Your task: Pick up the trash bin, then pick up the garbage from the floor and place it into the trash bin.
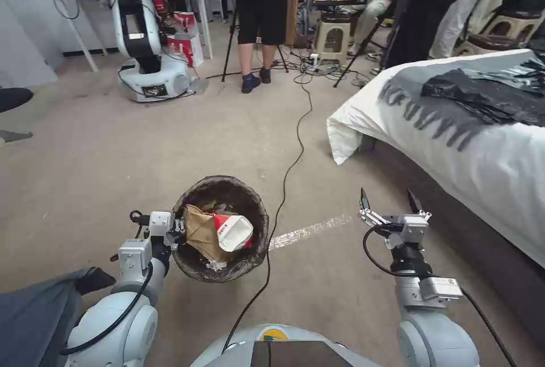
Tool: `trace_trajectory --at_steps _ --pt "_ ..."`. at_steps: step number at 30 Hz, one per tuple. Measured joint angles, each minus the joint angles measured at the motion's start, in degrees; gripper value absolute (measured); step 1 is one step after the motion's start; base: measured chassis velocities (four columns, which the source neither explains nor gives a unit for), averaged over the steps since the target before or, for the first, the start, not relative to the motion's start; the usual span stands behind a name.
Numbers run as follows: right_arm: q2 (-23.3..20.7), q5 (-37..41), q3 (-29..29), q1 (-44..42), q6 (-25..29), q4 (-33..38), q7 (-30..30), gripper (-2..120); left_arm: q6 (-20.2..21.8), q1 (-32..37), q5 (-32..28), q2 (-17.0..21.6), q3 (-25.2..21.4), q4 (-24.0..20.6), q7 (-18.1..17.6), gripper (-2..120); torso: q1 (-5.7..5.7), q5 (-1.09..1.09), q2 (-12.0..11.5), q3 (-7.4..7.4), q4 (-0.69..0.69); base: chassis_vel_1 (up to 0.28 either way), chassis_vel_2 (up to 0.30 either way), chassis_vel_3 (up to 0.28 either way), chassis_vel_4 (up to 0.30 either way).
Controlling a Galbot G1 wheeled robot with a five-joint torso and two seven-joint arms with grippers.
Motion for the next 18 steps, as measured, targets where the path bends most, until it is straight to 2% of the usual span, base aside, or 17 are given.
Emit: trace_trajectory --at_steps 18 --pt "-0.21 0.17 0.0 0.03 -0.16 0.07 0.27 100 -0.07 -0.02 0.1 -0.15 0.07 0.0 0.01 2 0.0 0.0 0.0 0.0 0.0 0.069 0.066 0.065 0.065"
